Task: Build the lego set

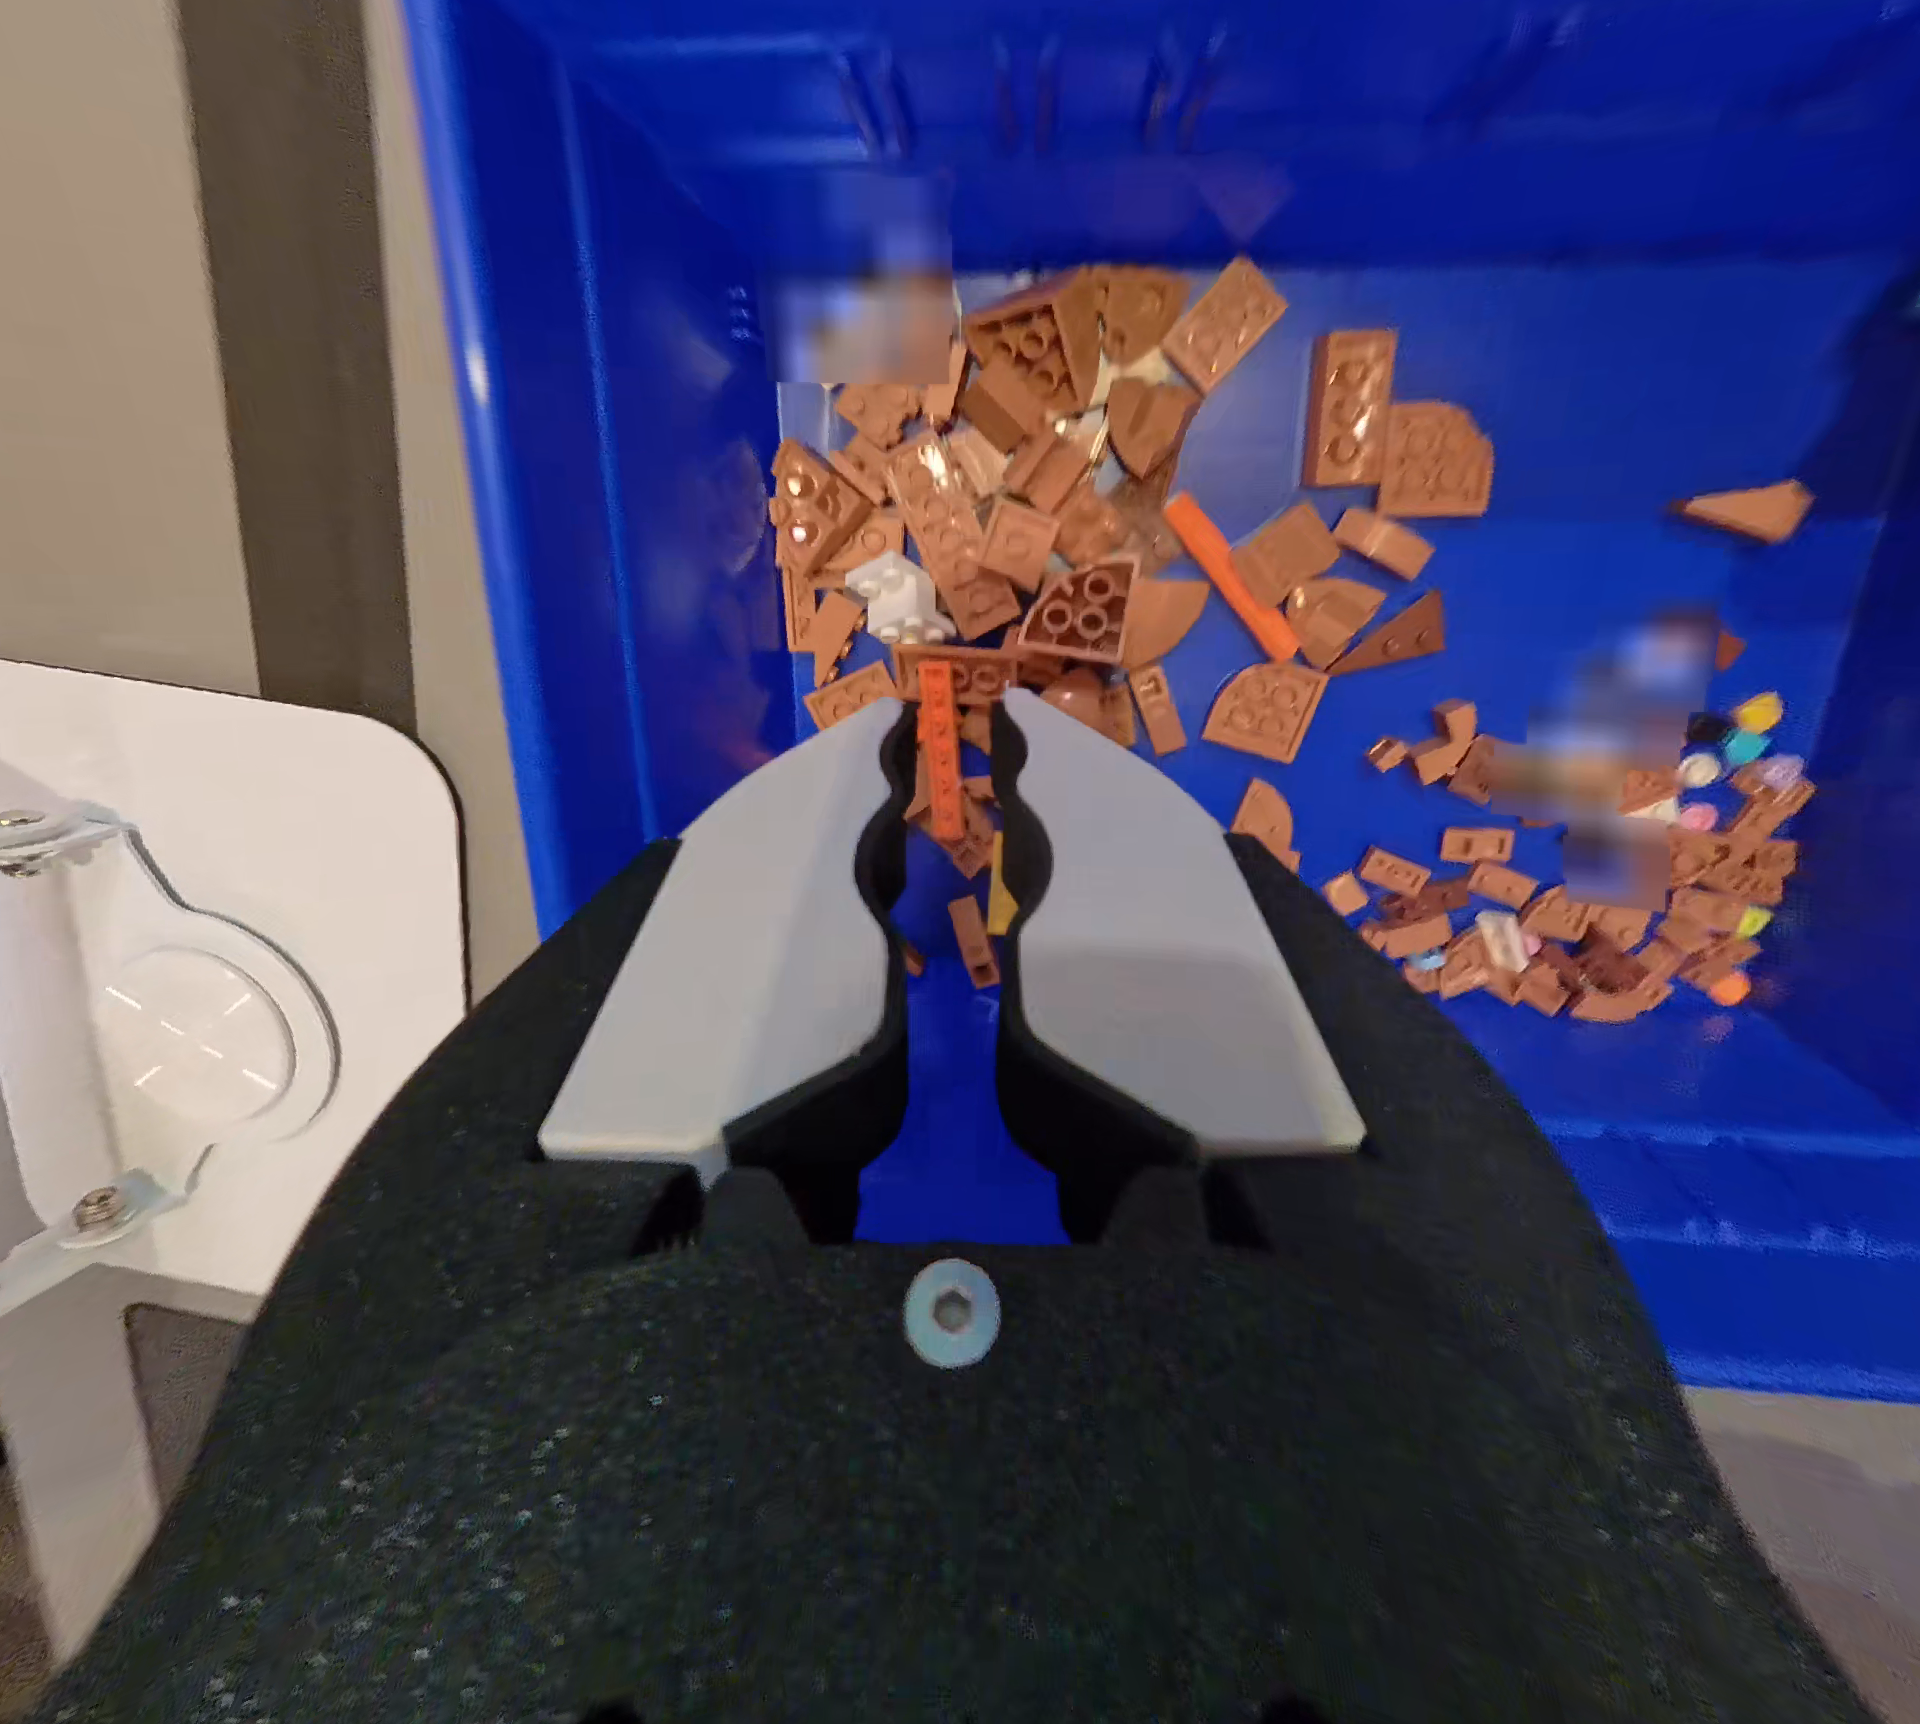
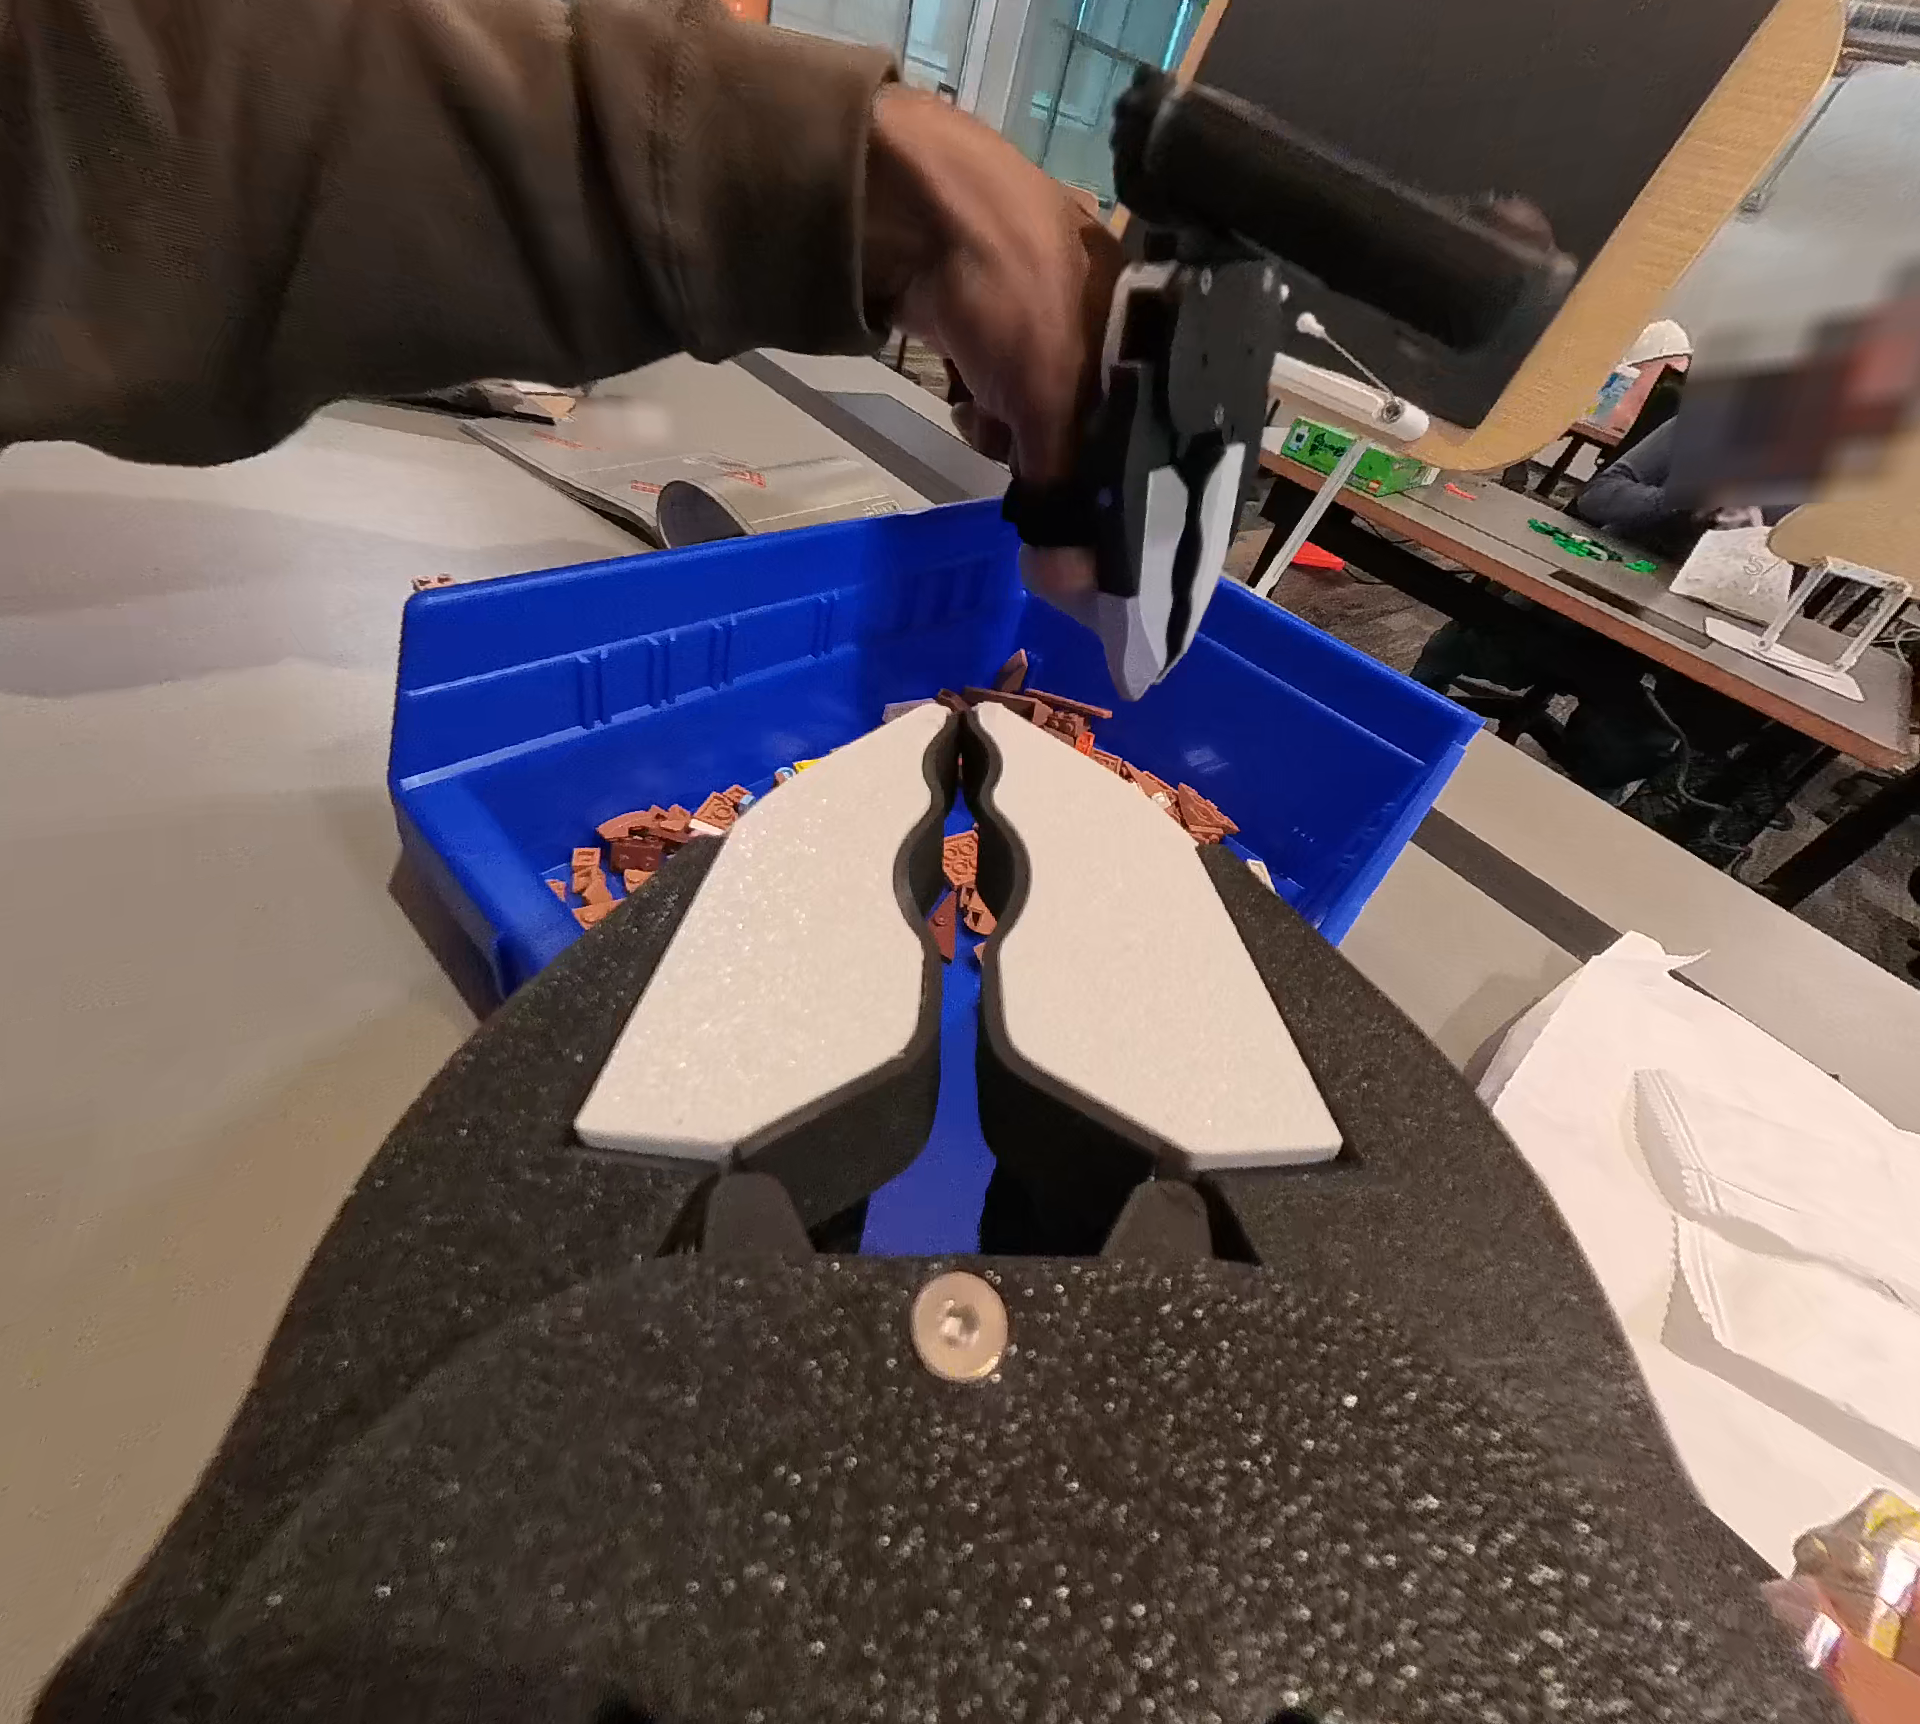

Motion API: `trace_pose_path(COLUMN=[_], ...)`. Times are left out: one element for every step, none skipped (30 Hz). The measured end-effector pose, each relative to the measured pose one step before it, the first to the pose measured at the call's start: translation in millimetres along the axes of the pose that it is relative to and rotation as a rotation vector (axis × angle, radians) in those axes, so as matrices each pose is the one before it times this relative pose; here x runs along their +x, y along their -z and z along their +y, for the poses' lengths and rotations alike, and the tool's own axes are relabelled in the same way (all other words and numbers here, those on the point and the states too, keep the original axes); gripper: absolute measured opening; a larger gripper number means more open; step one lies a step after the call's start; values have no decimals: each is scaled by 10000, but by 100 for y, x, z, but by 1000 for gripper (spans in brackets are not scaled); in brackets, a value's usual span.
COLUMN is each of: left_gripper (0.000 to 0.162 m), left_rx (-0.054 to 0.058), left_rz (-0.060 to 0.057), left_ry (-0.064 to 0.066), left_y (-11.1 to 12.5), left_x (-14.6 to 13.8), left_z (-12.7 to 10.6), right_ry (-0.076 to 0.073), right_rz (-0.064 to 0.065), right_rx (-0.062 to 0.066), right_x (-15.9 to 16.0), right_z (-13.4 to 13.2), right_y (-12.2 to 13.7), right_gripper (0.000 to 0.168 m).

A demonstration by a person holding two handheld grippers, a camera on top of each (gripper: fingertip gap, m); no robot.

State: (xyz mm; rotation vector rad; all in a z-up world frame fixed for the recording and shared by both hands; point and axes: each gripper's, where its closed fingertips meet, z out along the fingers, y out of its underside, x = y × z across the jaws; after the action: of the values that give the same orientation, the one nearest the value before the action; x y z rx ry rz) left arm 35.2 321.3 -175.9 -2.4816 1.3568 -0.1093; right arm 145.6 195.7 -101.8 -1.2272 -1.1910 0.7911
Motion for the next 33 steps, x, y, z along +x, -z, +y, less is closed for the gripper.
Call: trace_pose_path(left_gripper=[14, 14, 13, 13, 13, 13, 12, 12, 11, 10, 8, 7, 7, 7, 8, 10, 14, 18, 19, 21, 22, 21, 20, 18, 16, 15, 15, 14, 13, 10, 7, 1, 0], left_rx=[581, 683, 752, 782, 818, 864, 923, 982, 946, 903, 893, 888, 911, 946, 928, 801, 572, 544, 510, 318, 353, 313, 227, 194, 118, 18, 85, 217, 359, 316, 308, 245, -41], left_rz=[-88, -132, -152, -109, -122, -134, -62, -106, -158, -183, -159, -67, -92, -150, -107, -188, -356, -199, -92, -185, -127, -44, 1, -35, -172, -77, 23, 48, 1, -147, -277, -358, -439], left_ry=[196, 210, 212, 182, 152, 69, -84, -143, -94, -31, 32, 84, 129, 182, 194, 247, 297, 207, 171, 174, 63, -8, -108, -270, -393, -343, -178, -7, 7, -179, -315, -324, -328], left_y=[649, 756, 821, 890, 933, 1005, 1090, 1193, 1254, 1256, 1215, 1145, 1064, 1004, 892, 747, 597, 447, 309, 167, 104, 36, -38, -52, -43, -58, -39, 40, 120, 182, 233, 231, 109], left_x=[97, 107, 152, 307, 386, 494, 762, 832, 838, 805, 819, 878, 766, 552, 460, 164, -299, -239, -215, -454, -376, -247, -151, -157, -310, -202, -108, -110, -156, -316, -453, -574, -676], left_z=[-466, -531, -570, -555, -566, -592, -690, -766, -761, -761, -780, -781, -823, -870, -882, -759, -547, -557, -549, -344, -405, -373, -262, -193, -91, 55, -10, -175, -376, -375, -385, -311, 66], right_ry=[-5, -7, -2, -1, -5, -7, -5, -5, -4, -6, -9, -10, -14, -15, -9, -3, 0, -2, -1, 3, 1, -4, -3, 3, -2, -12, -11, -7, -3, 1, -2, -12, -14], right_rz=[0, 1, 3, 1, -5, -6, -5, -7, -7, -4, 0, 1, -1, -4, 1, 9, 17, 19, 18, 14, 15, 12, 9, 7, 2, -9, -14, -11, -11, -11, -13, -14, -9], right_rx=[-4, 1, -1, -4, -6, -3, 2, 3, -3, -4, -3, -1, -2, 0, 3, 0, -3, -6, -9, -9, -4, 0, -4, -5, -2, 0, 3, 5, 3, -3, -5, -7, -1], right_x=[7, 2, 15, 1, -6, -15, -19, -22, -12, -12, 3, 6, -2, 3, -3, 8, 17, 25, 25, 15, 18, 12, 18, 18, 11, 1, -2, -7, -18, -6, -14, -12, -6], right_z=[7, -10, -7, 6, 18, 2, -5, -6, 4, 3, 5, 5, 4, 5, -2, 10, 23, 28, 31, 20, 15, 0, 7, 18, 5, 5, -8, -3, 5, 4, 17, 21, 15], right_y=[0, 10, -1, 3, -9, -7, 1, 0, 2, -7, -1, 8, -1, -5, 8, -1, 0, -10, -8, -4, 2, 0, 0, 0, -1, 4, 3, 3, -3, -10, -9, -11, -5], right_gripper=[0, 0, 0, 0, 0, 0, 0, 0, 0, 0, 0, 0, 0, 0, 0, 0, 0, 0, 0, 0, 0, 0, 0, 0, 0, 0, 0, 0, 0, 0, 0, 0, 0])
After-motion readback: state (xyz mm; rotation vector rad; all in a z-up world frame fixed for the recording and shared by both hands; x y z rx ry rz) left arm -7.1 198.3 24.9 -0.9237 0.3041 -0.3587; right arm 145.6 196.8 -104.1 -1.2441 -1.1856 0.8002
